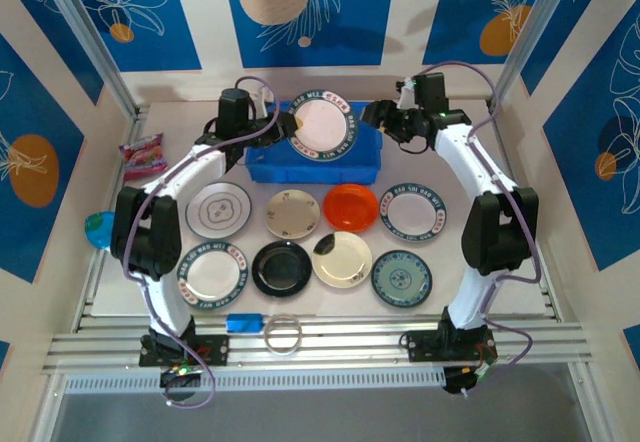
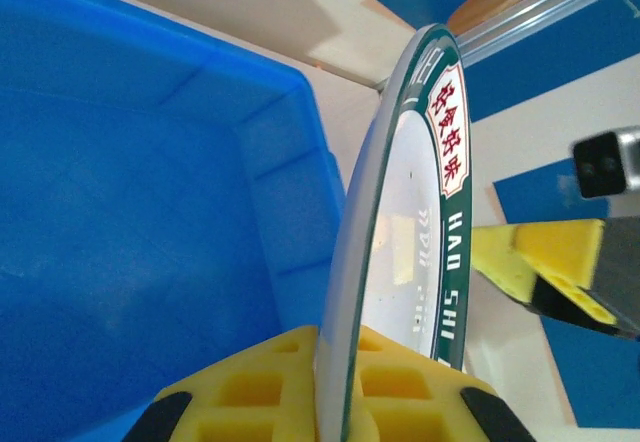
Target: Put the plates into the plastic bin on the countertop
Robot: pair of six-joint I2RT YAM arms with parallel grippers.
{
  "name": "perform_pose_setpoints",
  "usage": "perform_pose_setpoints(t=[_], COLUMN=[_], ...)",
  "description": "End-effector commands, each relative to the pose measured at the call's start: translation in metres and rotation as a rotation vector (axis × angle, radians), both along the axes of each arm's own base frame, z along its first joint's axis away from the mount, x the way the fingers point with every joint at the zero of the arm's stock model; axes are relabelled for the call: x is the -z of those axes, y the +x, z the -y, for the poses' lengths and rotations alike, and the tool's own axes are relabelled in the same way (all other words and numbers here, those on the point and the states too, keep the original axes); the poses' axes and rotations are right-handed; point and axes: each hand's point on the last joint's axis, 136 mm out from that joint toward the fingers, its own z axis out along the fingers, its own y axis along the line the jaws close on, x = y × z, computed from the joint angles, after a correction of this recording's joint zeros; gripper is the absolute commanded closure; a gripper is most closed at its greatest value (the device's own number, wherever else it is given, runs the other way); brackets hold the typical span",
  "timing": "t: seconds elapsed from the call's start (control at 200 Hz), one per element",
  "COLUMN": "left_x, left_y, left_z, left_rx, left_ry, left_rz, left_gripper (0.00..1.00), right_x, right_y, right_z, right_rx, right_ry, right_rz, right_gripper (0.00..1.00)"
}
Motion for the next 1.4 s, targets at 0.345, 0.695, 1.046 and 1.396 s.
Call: perform_pose_setpoints(t=[0.345,0.695,1.046,1.396], left_x=[0.028,0.065,0.103,0.13], left_y=[0.053,0.071,0.079,0.083], left_z=[0.019,0.057,0.061,0.059], left_rx=[-0.027,0.015,0.003,-0.013], left_ry=[0.089,0.111,0.144,0.187], left_rz=[-0.021,-0.077,-0.143,-0.209], left_gripper=[1.0,1.0,1.0,1.0], right_x=[-0.014,-0.006,0.012,0.027], right_y=[-0.011,-0.01,-0.014,-0.016], right_z=[0.049,0.047,0.046,0.035], right_rx=[0.148,0.134,0.131,0.107], right_ry=[0.017,0.026,0.038,0.041], right_rz=[0.023,0.001,-0.041,-0.078], right_gripper=[0.38,0.39,0.39,0.39])
